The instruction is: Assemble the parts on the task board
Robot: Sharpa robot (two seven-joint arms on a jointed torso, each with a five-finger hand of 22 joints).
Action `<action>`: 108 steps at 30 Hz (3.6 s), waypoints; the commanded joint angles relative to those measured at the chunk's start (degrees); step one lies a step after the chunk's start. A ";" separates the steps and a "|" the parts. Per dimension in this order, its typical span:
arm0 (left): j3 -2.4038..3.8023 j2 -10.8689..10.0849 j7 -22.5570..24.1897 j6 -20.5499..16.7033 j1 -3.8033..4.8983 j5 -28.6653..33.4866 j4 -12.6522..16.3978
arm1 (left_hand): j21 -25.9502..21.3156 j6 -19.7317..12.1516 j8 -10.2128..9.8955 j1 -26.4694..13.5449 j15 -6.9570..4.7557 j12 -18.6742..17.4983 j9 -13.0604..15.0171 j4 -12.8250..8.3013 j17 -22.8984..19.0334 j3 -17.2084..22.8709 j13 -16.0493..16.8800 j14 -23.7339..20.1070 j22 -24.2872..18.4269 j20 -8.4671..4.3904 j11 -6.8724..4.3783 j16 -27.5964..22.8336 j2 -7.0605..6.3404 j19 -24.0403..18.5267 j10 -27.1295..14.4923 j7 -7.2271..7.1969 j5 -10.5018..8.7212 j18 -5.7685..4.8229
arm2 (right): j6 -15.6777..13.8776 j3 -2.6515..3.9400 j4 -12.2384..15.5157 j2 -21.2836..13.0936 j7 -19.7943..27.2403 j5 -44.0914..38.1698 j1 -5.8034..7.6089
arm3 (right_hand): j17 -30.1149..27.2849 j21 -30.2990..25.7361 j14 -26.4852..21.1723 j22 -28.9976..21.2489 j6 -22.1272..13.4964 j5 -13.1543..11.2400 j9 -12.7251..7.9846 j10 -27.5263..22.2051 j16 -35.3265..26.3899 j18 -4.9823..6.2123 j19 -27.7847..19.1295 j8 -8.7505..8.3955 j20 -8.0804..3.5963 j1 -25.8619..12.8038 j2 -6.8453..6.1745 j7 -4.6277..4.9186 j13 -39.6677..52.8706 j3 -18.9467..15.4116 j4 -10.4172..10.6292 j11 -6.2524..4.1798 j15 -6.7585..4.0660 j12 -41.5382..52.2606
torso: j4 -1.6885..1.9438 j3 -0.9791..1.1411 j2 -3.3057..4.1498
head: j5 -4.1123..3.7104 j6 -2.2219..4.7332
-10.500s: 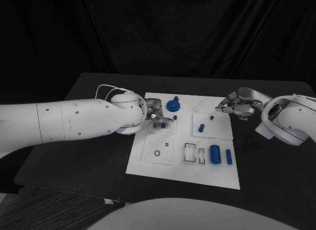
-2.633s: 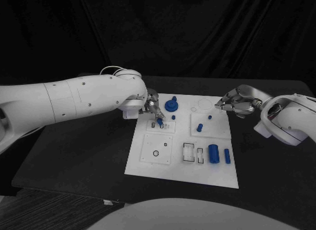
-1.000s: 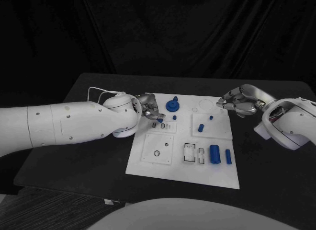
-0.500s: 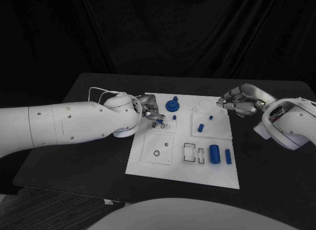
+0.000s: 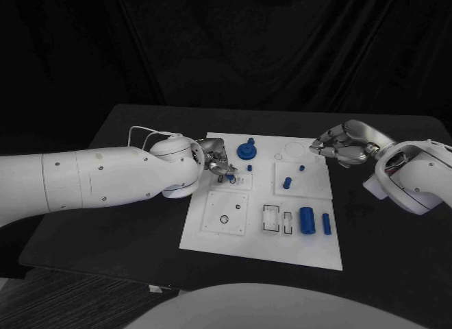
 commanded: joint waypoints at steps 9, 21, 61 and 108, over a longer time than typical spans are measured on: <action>0.04 0.51 0.73 0.47 -0.46 0.56 -0.28 | -0.19 1.66 1.08 -1.22 -0.61 -0.04 1.59 0.12 15.13 3.72 14.61 6.45 13.69 -0.55 -0.56 0.58 -0.27 2.92 6.27 -0.74 -0.01 -2.21 | -0.41 0.04 0.16 -0.14 -0.03 -0.28 -0.24 | 4.26 -1.02 -0.35 4.52 -0.32 1.45 -0.66 -0.79 -0.55 2.58 -0.64 0.29 0.15 2.50 0.61 -0.06 3.59 -0.39 -0.38 0.23 -0.18 -2.08 | 0.02 0.06 -0.04 | -0.23 0.00; 0.04 0.90 0.80 -0.58 -0.64 0.56 -0.55 | -0.16 1.44 1.03 -1.64 -0.61 -0.04 1.77 0.71 15.13 3.77 14.61 6.45 13.71 -0.57 -0.54 0.58 -0.53 2.94 6.27 -0.71 -1.33 -2.22 | -0.06 0.04 0.11 -0.07 -0.14 -0.28 -0.32 | 4.21 -1.27 -0.38 4.47 -0.32 1.56 -0.67 -0.85 -0.59 2.62 -0.74 0.28 0.16 2.55 0.60 -0.05 3.55 -0.36 -0.38 0.24 -0.17 -2.10 | 0.02 0.00 0.00 | -0.23 0.00; 0.04 0.80 0.59 1.80 -0.77 0.56 -0.50 | -0.52 1.54 0.72 -4.78 -0.21 -0.04 2.47 6.43 15.13 -2.10 14.61 6.45 13.62 -0.22 -0.05 0.58 -0.95 2.83 6.27 -0.16 -13.47 -2.16 | 0.23 0.04 0.04 -0.12 -0.40 -0.28 -0.38 | 4.22 -1.32 -0.39 4.49 -0.41 1.78 -0.71 -0.96 -0.54 2.62 -0.74 0.23 0.18 2.72 0.55 -0.03 3.48 -0.29 -0.39 0.24 -0.15 -2.15 | 0.01 0.02 -0.03 | 0.13 0.00; 0.13 -5.39 4.70 9.37 10.24 9.34 4.05 | 0.89 -10.92 13.02 -3.66 0.06 -0.04 27.21 9.03 15.13 -13.45 14.61 6.45 14.04 -0.09 0.33 0.58 2.54 3.51 6.27 0.29 -15.69 -2.48 | -2.56 0.05 0.95 -1.57 1.42 -0.28 -0.35 | 4.42 -0.66 -0.27 4.73 -0.37 1.82 -0.77 -0.69 -0.22 2.51 -0.38 0.24 0.21 2.69 0.36 0.01 3.64 -0.30 -0.15 0.26 -0.14 -1.94 | -0.02 -0.12 -0.13 | -0.11 0.00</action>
